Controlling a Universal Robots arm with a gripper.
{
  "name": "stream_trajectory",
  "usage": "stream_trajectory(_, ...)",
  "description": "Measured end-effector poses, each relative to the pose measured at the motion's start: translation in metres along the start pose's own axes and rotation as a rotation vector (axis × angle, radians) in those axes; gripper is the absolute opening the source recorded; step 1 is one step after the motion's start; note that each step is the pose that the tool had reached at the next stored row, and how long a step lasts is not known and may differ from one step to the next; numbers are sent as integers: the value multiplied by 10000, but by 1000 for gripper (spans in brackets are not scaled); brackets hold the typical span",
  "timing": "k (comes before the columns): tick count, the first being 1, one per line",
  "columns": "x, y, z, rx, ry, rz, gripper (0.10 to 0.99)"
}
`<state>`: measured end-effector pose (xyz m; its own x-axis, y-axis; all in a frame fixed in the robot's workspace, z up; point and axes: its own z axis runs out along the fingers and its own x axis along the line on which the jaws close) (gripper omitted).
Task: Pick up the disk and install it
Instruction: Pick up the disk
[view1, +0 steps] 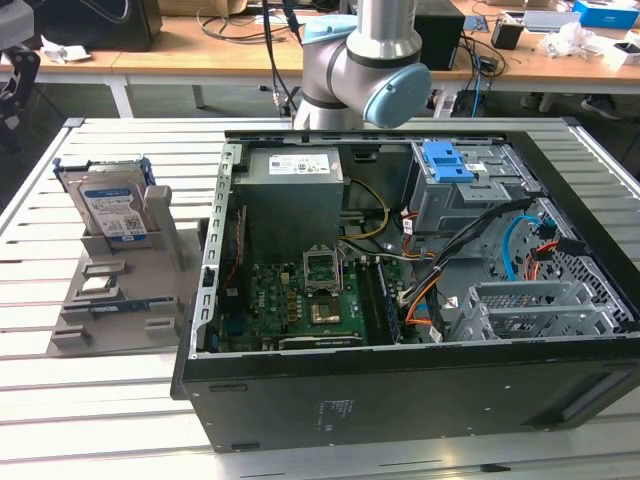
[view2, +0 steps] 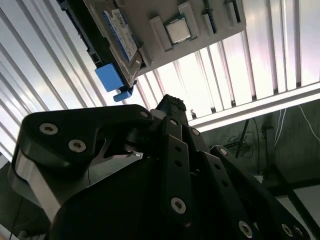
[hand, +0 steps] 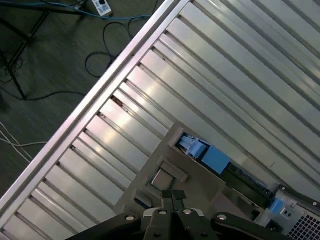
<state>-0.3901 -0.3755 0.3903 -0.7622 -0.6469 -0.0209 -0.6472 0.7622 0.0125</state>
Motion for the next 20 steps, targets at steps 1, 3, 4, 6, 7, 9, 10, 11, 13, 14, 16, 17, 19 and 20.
stream_trajectory(1,0,0,0,-3,1,-140,106)
stream_trajectory(3,0,0,0,-9,5,-448,106)
stream_trajectory(4,0,0,0,-13,8,-615,106)
stream_trajectory(6,0,0,0,-18,10,-870,106)
stream_trajectory(7,0,0,0,-21,13,-994,106)
stream_trajectory(9,0,0,0,-28,17,-1318,106)
stream_trajectory(10,0,0,0,-30,18,-1434,106)
stream_trajectory(11,0,0,0,-33,20,-1557,106)
stream_trajectory(13,0,0,0,-39,22,-1833,106)
stream_trajectory(14,0,0,0,-41,25,-1945,106)
stream_trajectory(16,0,0,0,-50,29,-2379,106)
stream_trajectory(17,0,0,0,-52,32,-2503,106)
stream_trajectory(19,0,0,0,-61,37,-2877,106)
stream_trajectory(20,0,0,0,-63,37,-2993,106)
